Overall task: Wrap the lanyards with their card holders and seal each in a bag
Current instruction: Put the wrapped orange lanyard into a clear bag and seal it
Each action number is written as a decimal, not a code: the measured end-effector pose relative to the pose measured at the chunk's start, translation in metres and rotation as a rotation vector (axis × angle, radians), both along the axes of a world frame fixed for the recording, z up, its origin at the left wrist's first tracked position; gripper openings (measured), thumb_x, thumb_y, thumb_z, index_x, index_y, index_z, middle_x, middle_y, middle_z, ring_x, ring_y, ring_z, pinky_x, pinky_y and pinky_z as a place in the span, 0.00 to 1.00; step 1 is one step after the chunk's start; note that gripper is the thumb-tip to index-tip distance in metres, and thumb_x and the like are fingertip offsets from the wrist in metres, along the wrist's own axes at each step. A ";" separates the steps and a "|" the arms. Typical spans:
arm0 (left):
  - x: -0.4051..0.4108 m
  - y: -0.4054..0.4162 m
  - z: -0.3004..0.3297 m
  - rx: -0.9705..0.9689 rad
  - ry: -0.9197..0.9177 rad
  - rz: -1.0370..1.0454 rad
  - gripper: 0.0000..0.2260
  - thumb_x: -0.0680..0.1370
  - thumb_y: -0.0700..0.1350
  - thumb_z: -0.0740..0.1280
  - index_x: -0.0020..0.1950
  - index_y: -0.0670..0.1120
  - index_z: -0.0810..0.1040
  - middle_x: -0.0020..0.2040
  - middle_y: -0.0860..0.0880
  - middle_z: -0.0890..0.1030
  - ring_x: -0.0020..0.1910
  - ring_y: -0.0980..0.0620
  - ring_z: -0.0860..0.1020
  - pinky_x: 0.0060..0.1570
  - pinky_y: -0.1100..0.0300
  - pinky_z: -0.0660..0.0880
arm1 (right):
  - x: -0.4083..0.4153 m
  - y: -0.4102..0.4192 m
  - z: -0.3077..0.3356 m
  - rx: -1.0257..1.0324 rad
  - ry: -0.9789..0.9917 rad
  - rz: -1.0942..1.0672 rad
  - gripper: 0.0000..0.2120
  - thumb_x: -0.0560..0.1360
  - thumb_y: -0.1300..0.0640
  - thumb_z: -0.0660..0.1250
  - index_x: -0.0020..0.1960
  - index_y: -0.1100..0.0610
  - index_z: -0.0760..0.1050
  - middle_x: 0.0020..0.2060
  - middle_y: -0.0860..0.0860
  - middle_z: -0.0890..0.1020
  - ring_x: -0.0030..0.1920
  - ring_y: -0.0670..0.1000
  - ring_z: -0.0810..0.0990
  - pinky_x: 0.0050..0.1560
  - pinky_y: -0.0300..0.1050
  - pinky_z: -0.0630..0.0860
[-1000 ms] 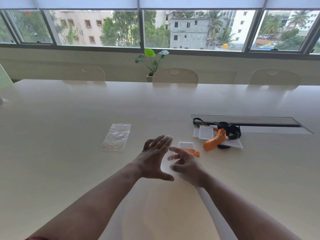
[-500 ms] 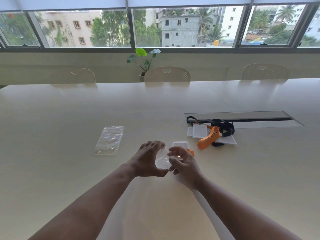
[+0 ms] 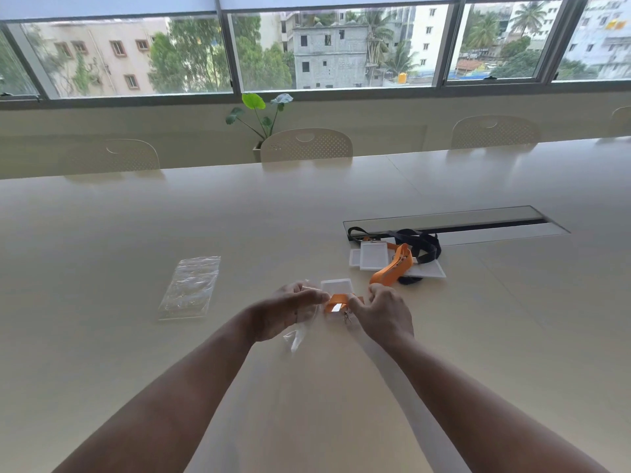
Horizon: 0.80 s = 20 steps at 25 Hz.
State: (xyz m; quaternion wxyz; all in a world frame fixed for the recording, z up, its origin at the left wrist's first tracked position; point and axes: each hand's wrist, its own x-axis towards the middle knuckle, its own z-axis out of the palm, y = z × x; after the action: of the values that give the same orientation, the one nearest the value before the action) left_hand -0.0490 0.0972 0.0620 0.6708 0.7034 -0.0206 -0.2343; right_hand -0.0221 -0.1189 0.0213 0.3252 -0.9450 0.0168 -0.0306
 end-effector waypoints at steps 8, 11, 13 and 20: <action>0.014 -0.014 -0.008 -0.252 0.152 0.156 0.28 0.63 0.53 0.80 0.59 0.42 0.81 0.51 0.45 0.85 0.47 0.51 0.84 0.50 0.59 0.82 | 0.011 0.000 0.005 0.002 0.005 0.013 0.12 0.75 0.43 0.72 0.42 0.51 0.79 0.37 0.48 0.81 0.39 0.51 0.80 0.39 0.44 0.72; 0.015 -0.019 -0.008 -0.301 0.175 0.170 0.31 0.64 0.53 0.79 0.62 0.41 0.78 0.51 0.44 0.85 0.46 0.50 0.85 0.44 0.60 0.81 | 0.012 -0.001 0.002 0.026 -0.007 0.009 0.11 0.74 0.43 0.73 0.42 0.50 0.79 0.36 0.46 0.81 0.38 0.49 0.79 0.39 0.44 0.72; 0.015 -0.021 -0.007 -0.304 0.162 0.162 0.32 0.64 0.54 0.79 0.65 0.41 0.78 0.52 0.43 0.85 0.47 0.50 0.85 0.44 0.60 0.80 | 0.011 -0.002 0.001 0.042 -0.019 0.010 0.11 0.74 0.44 0.73 0.41 0.49 0.77 0.35 0.45 0.80 0.38 0.49 0.79 0.38 0.43 0.71; 0.010 -0.033 -0.011 -0.351 0.148 0.095 0.33 0.72 0.51 0.74 0.71 0.33 0.72 0.54 0.39 0.83 0.52 0.46 0.83 0.51 0.57 0.81 | 0.004 -0.004 -0.002 0.070 -0.053 0.055 0.11 0.74 0.43 0.73 0.48 0.51 0.82 0.37 0.45 0.82 0.40 0.48 0.80 0.42 0.46 0.77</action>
State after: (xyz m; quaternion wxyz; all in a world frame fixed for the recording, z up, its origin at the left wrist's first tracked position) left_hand -0.0389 0.0645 0.0508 0.7931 0.5567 0.0215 -0.2461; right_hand -0.0185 -0.1226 0.0189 0.3590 -0.9321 -0.0169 -0.0460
